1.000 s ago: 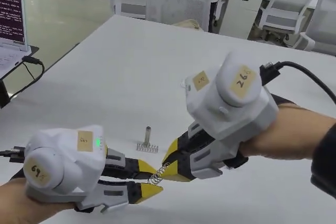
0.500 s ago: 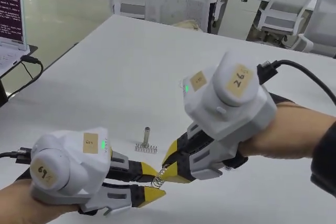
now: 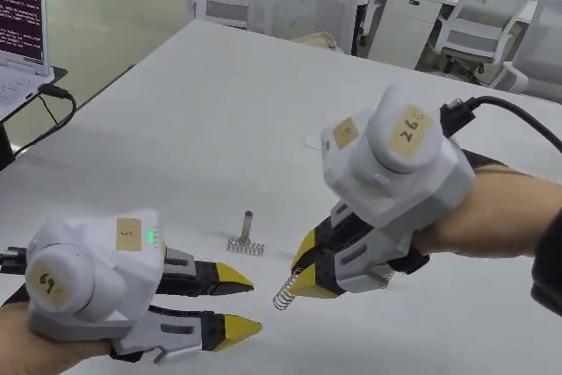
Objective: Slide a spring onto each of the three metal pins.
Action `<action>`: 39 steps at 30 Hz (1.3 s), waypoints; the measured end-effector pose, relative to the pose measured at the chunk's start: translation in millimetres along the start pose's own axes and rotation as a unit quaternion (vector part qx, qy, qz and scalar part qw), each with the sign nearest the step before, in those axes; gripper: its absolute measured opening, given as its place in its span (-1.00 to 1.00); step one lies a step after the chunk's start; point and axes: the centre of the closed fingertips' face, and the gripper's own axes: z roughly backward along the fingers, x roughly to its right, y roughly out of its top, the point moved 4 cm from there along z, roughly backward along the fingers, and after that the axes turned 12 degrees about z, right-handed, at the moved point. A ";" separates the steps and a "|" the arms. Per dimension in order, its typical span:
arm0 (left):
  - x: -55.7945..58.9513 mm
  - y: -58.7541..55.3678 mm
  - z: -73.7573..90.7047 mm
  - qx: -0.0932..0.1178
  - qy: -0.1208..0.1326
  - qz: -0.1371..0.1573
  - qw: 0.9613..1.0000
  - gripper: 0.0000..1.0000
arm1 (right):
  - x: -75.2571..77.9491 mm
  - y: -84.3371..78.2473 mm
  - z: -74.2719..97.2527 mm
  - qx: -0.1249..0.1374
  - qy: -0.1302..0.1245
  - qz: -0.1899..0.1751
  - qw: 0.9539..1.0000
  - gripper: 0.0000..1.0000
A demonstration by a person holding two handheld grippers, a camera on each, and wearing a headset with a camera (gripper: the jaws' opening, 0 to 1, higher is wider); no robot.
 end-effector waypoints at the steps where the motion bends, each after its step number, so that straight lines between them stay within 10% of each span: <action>1: -0.7 -0.5 1.5 0.001 0.003 0.003 1.000 -0.62 | 1.6 -1.2 1.1 -0.003 -0.002 -0.001 1.000 -0.85; 15: -13.9 -9.7 18.6 0.025 0.047 0.049 0.997 -0.23 | 26.0 -11.9 20.3 -0.012 -0.033 -0.023 0.999 -0.85; 29: -27.7 -27.7 27.4 0.012 0.093 0.068 0.993 0.44 | 42.0 -18.9 21.2 -0.013 -0.045 -0.040 0.998 -0.85; 39: -28.2 -35.1 28.4 0.003 0.098 0.072 0.993 0.56 | 60.8 -25.9 21.0 -0.029 -0.054 -0.050 0.997 -0.85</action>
